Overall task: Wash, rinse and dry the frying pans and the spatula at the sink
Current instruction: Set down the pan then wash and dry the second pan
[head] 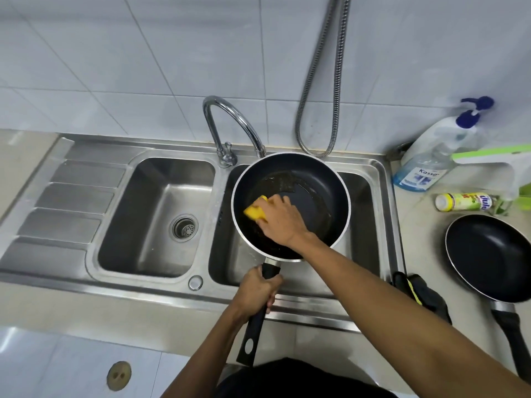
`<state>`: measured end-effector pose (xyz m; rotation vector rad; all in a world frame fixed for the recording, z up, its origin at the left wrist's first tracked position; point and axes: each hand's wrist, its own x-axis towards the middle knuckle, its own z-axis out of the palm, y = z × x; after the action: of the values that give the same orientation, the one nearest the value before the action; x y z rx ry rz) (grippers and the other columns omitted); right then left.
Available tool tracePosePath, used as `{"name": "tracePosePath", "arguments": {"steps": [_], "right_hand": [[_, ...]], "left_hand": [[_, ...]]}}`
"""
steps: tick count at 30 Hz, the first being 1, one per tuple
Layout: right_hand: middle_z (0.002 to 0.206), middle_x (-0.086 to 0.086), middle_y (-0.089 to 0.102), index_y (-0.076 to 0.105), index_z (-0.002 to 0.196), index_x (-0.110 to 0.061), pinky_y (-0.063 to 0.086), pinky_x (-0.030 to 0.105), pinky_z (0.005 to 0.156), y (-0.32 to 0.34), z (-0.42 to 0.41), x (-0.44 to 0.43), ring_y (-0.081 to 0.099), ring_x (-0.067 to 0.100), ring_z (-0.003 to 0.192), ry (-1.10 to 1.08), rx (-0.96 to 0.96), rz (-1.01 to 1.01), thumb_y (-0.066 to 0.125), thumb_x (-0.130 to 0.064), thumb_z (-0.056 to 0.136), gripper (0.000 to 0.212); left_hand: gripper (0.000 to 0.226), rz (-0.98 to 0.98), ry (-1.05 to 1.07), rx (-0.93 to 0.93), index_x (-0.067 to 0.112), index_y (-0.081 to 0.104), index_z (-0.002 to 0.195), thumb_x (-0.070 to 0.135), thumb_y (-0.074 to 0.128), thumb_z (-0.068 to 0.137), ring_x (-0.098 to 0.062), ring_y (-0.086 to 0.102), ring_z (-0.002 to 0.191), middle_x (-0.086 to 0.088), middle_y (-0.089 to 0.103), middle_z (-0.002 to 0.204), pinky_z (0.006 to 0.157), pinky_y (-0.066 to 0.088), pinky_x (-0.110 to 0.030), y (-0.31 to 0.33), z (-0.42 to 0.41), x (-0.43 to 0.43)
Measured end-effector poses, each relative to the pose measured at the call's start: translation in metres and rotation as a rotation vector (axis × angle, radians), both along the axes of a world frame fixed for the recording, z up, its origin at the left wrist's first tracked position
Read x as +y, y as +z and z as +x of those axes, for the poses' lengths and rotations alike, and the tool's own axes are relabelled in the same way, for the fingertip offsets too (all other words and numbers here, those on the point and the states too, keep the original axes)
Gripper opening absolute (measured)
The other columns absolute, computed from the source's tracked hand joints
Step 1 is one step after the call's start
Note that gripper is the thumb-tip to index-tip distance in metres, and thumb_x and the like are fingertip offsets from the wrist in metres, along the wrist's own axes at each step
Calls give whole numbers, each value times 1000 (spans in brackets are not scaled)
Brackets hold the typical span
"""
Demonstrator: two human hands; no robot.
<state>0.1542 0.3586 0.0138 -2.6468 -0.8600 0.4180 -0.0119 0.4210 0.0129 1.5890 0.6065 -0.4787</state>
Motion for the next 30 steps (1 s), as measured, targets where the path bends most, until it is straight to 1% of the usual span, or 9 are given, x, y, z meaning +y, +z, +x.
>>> {"name": "tracePosePath", "arguments": {"steps": [4,7,10,11,15,21,24,26,30], "right_hand": [[124,4,62,53,134,-39,48,38,95,20,15,-12,59,25,114,-359,462,433,63,-41,92,43],[124,9,64,57,130,-36,56,46,86,48,28,-33,66,27,100,-565,901,859,62,-40,97,34],[122,14,65,56,135,-25,60,47,79,66,42,-66,70,31,92,-640,1200,1073,65,-62,86,63],[119,15,65,56,134,-25,60,44,72,65,48,-76,70,30,88,-647,1191,1092,66,-63,85,63],[103,15,62,54,110,-29,41,24,48,47,60,-96,58,20,61,-809,936,1062,53,-43,100,17],[88,11,62,64,82,-26,35,21,40,-13,54,-99,56,27,69,-1035,567,638,41,-42,93,30],[62,4,66,62,66,-17,55,38,61,-21,54,-92,65,32,71,-956,396,443,36,-41,96,46],[74,10,74,71,75,-11,54,42,84,-19,54,-89,68,36,86,-915,330,339,33,-38,99,52],[107,20,73,75,103,-5,51,44,93,-22,58,-87,64,40,102,-912,255,244,31,-40,100,57]], "left_hand": [[30,-18,62,14,14,47,70,13,59,98,-14,40,41,-2,45,53,42,39,-26,1,-3,10],[33,-21,94,22,14,47,69,16,60,100,-14,40,41,-1,43,51,42,41,-26,-2,-5,19],[35,-18,141,26,14,48,68,17,62,100,-14,40,41,-3,44,52,43,40,-26,-6,-7,25],[35,-19,154,27,14,48,68,16,62,100,-14,40,41,-3,44,52,43,40,-26,-8,-7,26],[36,-19,185,37,14,47,67,14,61,100,-14,39,40,-3,43,50,42,38,-26,-10,-9,29],[33,21,210,36,13,46,67,13,61,97,-18,37,39,-5,42,49,41,36,-26,-16,-11,35],[37,24,200,24,15,47,64,13,61,98,-18,38,40,-6,42,50,42,36,-26,-13,-11,36],[39,22,197,20,15,47,62,13,60,99,-18,38,40,-7,43,50,42,37,-26,-11,-12,37],[34,17,217,24,14,47,67,12,60,98,-17,38,41,-5,43,51,42,37,-27,-7,-10,38]]}}
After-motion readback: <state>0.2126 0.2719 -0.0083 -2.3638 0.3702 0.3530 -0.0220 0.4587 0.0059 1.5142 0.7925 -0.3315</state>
